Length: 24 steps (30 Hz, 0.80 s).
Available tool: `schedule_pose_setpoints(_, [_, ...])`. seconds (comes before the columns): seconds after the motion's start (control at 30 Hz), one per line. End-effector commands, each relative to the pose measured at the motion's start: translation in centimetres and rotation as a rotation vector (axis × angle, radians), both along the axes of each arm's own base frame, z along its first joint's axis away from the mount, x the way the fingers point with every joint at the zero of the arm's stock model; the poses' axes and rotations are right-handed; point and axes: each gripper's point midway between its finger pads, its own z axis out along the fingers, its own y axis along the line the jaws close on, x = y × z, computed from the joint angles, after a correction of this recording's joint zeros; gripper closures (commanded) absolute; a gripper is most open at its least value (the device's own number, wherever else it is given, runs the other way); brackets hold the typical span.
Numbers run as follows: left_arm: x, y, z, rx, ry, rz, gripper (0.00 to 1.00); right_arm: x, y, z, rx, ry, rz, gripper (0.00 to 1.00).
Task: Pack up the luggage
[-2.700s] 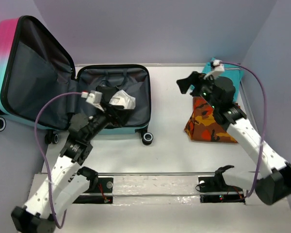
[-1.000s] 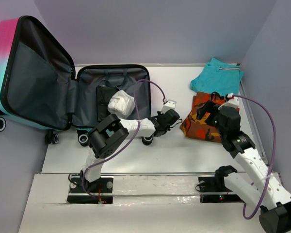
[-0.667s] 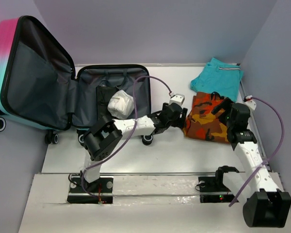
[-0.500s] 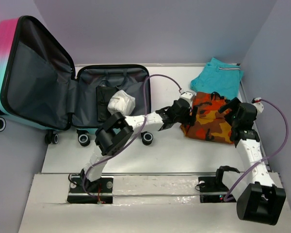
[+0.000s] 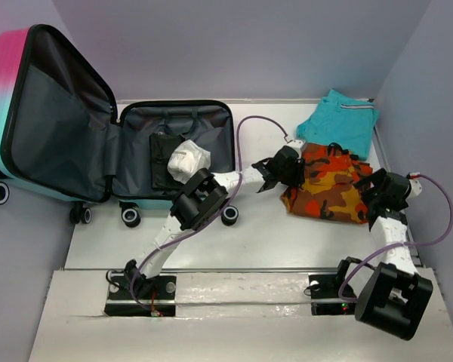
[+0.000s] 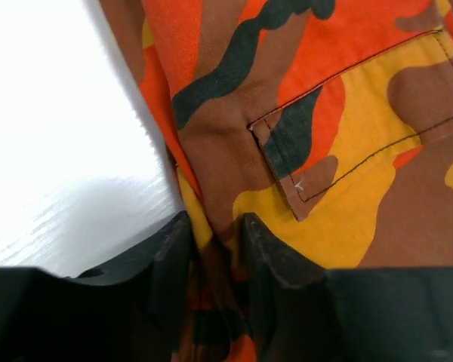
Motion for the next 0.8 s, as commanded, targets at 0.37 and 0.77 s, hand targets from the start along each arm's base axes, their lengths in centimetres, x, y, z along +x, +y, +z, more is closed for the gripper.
schedule_pose_setpoints(0.37, [2.0,11.0,-0.5,0.039,0.005,0.154,0.94,1.7,2.2,-3.1,0.109,0.020,0.140,0.00])
schedule_pose_setpoints(0.77, [1.6,9.5,1.8,-0.017,0.036,0.013,0.26,4.8,10.9,-3.0,0.423,-0.156,0.600,0.00])
